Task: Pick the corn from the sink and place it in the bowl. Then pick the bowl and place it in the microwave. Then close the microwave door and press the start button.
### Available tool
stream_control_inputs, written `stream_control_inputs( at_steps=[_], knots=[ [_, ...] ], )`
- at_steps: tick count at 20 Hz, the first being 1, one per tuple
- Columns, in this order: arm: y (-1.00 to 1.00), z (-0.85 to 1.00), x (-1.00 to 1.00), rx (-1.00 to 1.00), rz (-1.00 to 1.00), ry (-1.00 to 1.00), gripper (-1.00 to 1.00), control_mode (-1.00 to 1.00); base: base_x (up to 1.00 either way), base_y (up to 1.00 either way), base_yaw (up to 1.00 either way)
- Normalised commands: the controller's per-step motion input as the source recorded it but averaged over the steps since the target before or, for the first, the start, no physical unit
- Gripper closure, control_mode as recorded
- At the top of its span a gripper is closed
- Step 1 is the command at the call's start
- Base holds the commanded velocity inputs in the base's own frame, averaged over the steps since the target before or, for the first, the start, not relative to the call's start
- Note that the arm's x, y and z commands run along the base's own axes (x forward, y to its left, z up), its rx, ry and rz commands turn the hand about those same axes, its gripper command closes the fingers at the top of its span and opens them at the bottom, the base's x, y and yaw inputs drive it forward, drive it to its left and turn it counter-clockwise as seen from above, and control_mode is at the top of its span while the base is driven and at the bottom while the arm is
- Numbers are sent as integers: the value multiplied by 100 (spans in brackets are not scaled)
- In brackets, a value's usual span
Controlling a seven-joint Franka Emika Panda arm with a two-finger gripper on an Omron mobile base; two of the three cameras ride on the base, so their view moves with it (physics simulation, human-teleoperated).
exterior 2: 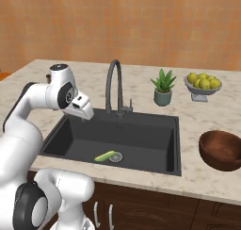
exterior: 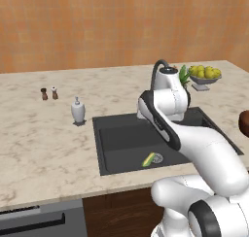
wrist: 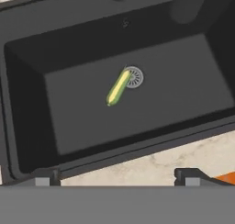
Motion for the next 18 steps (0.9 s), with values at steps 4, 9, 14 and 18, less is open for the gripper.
stream_control_inputs(
  at_steps=[4,9,14,18],
  knots=[
    [0,-46,7,0,-8,9,-100,-100,0,0,0],
    [0,-32,16,0,-3,13,-100,-100,0,0,0],
    [0,-36,37,0,-4,10,-100,-100,0,0,0],
    [0,-36,23,0,-3,3,-100,-100,0,0,0]
  ],
)
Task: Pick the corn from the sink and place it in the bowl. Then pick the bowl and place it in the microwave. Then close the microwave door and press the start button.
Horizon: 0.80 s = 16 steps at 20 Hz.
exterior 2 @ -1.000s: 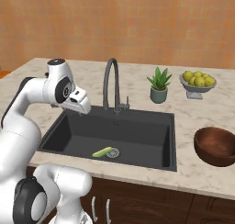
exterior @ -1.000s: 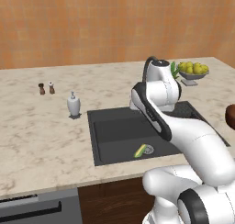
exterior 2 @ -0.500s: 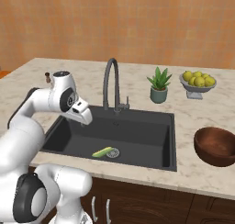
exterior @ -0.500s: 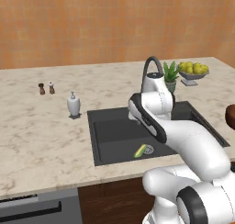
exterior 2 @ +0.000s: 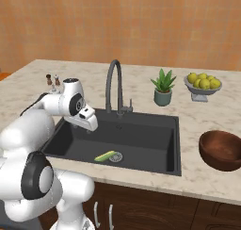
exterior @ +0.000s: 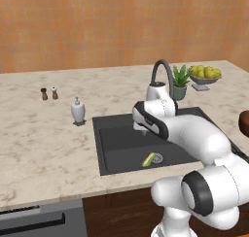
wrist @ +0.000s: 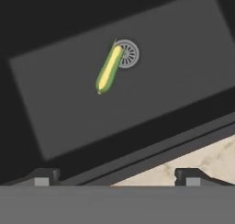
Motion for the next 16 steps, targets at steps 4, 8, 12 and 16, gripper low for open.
stream_control_inputs(
  at_steps=[4,8,12,16],
  knots=[
    [0,-33,7,0,-3,0,-100,-100,0,0,0],
    [0,-40,3,0,0,0,-100,-100,0,0,0],
    [0,-33,7,0,0,0,-100,-100,0,0,0],
    [0,-24,9,0,0,0,-100,-100,0,0,0]
  ],
)
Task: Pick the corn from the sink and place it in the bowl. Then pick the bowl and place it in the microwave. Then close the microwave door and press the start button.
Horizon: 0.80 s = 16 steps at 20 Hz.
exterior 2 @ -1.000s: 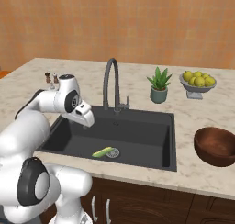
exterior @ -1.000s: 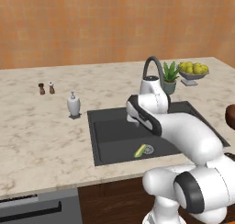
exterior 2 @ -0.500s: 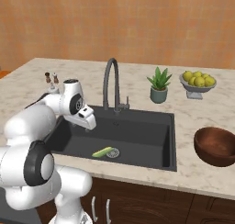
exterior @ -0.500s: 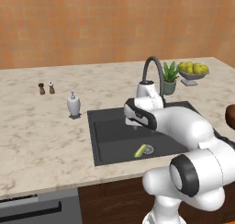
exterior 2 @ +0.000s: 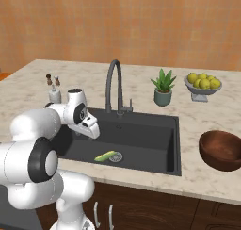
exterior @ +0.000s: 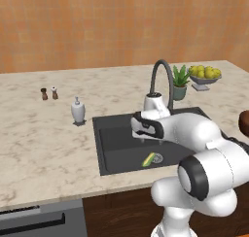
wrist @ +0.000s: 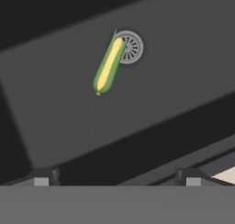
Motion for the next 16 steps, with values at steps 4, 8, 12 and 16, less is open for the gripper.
stream_control_inputs(
  at_steps=[4,8,12,16],
  knots=[
    [0,-22,14,0,0,0,-100,-100,0,0,0],
    [0,-23,13,0,0,0,-100,-100,0,0,0],
    [0,-27,17,0,0,0,-100,-100,0,0,0],
    [0,-25,22,0,0,0,-100,-100,0,0,0]
  ],
)
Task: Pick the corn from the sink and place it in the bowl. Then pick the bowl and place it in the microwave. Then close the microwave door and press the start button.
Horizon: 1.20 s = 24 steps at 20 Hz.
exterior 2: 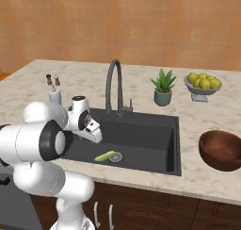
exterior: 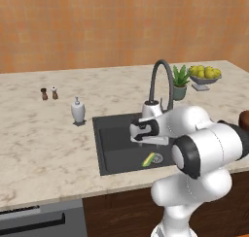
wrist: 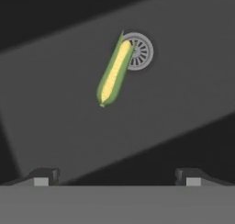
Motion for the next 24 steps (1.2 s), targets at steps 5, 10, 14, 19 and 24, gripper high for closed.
stream_control_inputs(
  at_steps=[5,10,14,19,24],
  knots=[
    [-5,-27,19,0,0,0,-100,-100,0,0,0],
    [-8,-30,10,0,0,0,-100,-100,0,0,0],
    [-4,-28,14,0,0,0,-100,-100,0,0,0],
    [-12,-30,13,0,0,0,-100,-100,0,0,0],
    [-5,-34,21,0,0,0,-100,-100,0,0,0]
  ],
)
